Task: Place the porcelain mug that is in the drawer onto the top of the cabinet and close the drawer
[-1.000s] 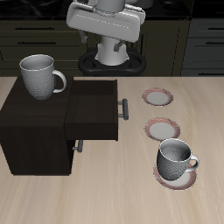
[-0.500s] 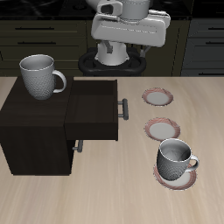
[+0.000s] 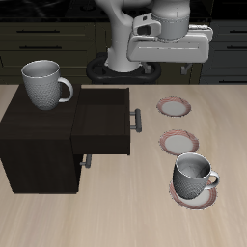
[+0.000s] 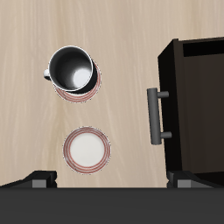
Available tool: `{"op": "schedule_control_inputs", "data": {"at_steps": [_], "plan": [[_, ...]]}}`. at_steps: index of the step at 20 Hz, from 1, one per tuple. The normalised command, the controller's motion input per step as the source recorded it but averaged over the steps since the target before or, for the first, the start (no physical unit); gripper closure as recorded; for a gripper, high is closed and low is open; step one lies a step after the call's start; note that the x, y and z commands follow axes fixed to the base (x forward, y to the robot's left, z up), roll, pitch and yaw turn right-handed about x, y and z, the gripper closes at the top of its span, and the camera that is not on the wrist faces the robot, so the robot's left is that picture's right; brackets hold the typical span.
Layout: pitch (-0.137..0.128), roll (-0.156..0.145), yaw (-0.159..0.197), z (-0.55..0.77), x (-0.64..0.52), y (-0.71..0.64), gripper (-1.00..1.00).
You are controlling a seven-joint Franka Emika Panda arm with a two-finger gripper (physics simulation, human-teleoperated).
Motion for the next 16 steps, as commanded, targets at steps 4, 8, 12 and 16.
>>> {"op": "schedule_control_inputs", "data": {"at_steps": [4, 8, 12, 16], "plan": [[0.031, 0.048, 0.035, -0.32, 0.13, 0.41, -1.0], [0.018, 0.035, 0.029, -0.21, 0.11, 0.26, -1.0], [0.032, 0.023, 0.019, -0.35, 0.22, 0.25, -1.0], [0.035, 0.016, 0.006, -0.38, 0.16, 0.1, -1.0]]}}
